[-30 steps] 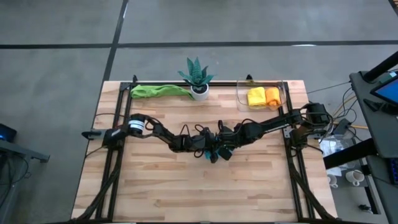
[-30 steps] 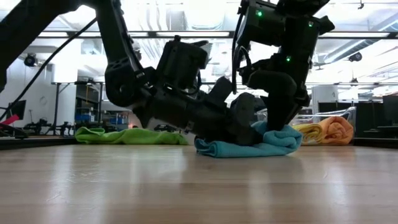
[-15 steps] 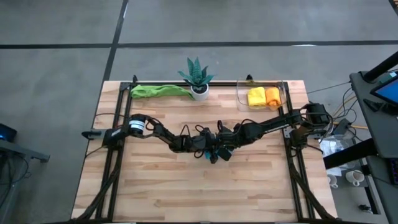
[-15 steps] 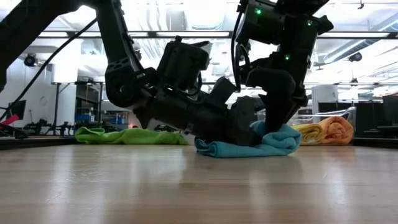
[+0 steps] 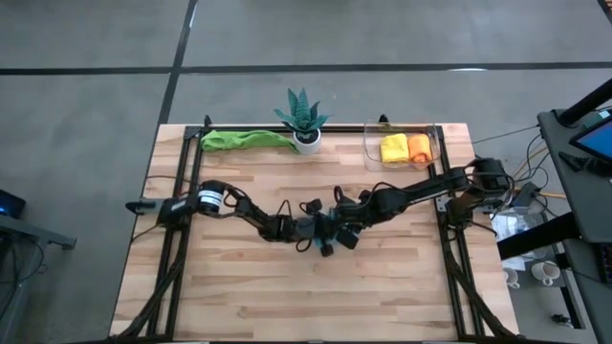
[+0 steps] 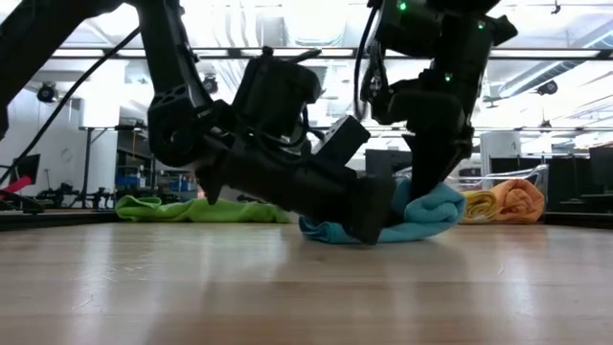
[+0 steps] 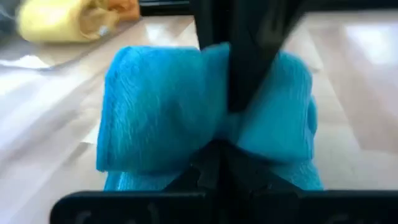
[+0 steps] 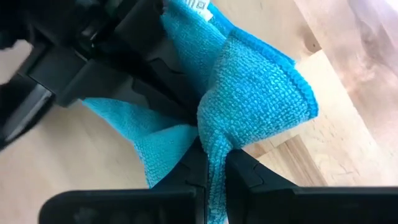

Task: Roll microfiber towels into tight, uniform cylinder then place into a basket
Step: Roll the blue microfiber cloth

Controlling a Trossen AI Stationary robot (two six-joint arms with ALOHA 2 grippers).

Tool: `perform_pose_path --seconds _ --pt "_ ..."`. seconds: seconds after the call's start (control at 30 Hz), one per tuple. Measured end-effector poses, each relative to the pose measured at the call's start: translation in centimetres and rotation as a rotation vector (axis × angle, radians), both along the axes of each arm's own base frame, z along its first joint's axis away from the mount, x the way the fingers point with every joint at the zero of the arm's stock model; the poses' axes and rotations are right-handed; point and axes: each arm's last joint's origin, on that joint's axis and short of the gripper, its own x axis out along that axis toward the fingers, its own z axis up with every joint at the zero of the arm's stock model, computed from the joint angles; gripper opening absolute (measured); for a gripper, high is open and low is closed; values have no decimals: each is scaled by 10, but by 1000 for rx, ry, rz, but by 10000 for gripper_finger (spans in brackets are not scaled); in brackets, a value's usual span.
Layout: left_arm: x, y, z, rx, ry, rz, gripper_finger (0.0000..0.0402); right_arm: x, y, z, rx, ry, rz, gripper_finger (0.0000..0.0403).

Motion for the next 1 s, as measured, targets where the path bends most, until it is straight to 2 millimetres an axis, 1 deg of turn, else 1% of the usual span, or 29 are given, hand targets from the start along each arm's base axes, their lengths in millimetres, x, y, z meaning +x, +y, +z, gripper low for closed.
perform_pose_path --seconds 0.07,0.13,0.3,0.6,1.0 --pt "-1 -4 1 61 7 23 0 -1 0 2 0 -8 1 13" --pt "-1 -7 2 77 -7 34 0 -1 0 4 1 -20 3 13" --pt "-2 -8 2 80 -19 33 0 2 1 4 45 -57 15 13" --pt "-2 -6 3 82 -37 41 0 8 2 5 67 -130 -6 13" --pt "-3 -5 3 68 -41 47 0 14 -3 -5 93 -180 -62 13"
